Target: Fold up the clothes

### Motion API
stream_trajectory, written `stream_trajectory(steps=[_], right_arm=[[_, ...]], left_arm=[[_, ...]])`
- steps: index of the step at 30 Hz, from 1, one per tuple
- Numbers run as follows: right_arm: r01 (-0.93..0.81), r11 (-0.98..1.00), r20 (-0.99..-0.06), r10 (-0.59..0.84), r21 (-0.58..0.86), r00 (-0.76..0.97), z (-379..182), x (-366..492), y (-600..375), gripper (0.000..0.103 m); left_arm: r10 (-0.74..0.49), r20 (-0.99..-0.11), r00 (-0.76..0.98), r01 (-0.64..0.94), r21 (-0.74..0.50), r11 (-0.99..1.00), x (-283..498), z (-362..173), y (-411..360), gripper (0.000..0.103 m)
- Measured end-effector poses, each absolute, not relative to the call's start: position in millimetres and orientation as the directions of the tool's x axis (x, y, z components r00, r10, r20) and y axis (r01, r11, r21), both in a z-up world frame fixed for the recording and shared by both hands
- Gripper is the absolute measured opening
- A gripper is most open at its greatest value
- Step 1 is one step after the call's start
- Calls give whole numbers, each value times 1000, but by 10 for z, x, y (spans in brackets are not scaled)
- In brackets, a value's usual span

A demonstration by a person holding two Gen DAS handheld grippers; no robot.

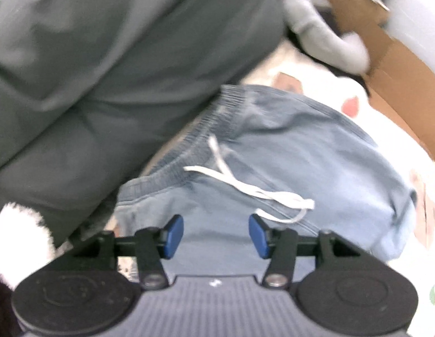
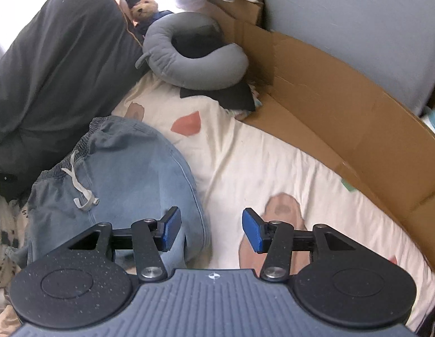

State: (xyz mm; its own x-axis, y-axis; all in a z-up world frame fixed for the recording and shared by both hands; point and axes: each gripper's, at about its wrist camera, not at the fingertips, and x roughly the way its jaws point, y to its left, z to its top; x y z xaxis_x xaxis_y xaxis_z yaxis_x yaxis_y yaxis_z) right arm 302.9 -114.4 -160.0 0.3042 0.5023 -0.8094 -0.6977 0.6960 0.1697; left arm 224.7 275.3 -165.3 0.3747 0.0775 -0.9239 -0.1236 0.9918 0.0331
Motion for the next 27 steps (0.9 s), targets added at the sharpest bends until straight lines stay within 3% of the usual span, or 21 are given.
stream_trajectory(steps=[8, 15, 20, 27], right_arm=[[-633, 734, -808, 515, 245, 285, -1713, 2785, -1617, 56], [-614, 738, -795, 537, 281, 282, -1879, 2659, -1909, 56], [-647, 703, -783, 566, 294, 259, -1998, 2541, -1952, 56], [-664, 674, -785, 582, 323, 210, -2449, 2411, -1823, 56]], left_arm=[[45, -923, 383, -22, 40, 999, 2284, -1686, 2177, 66], [52, -927, 371, 31, 69, 997, 2357, -1623, 1812, 69], [27, -921, 389, 108, 75, 991, 2402, -1571, 1569, 78], [-26, -928, 372, 194, 51, 980, 2462, -1859, 1278, 78]])
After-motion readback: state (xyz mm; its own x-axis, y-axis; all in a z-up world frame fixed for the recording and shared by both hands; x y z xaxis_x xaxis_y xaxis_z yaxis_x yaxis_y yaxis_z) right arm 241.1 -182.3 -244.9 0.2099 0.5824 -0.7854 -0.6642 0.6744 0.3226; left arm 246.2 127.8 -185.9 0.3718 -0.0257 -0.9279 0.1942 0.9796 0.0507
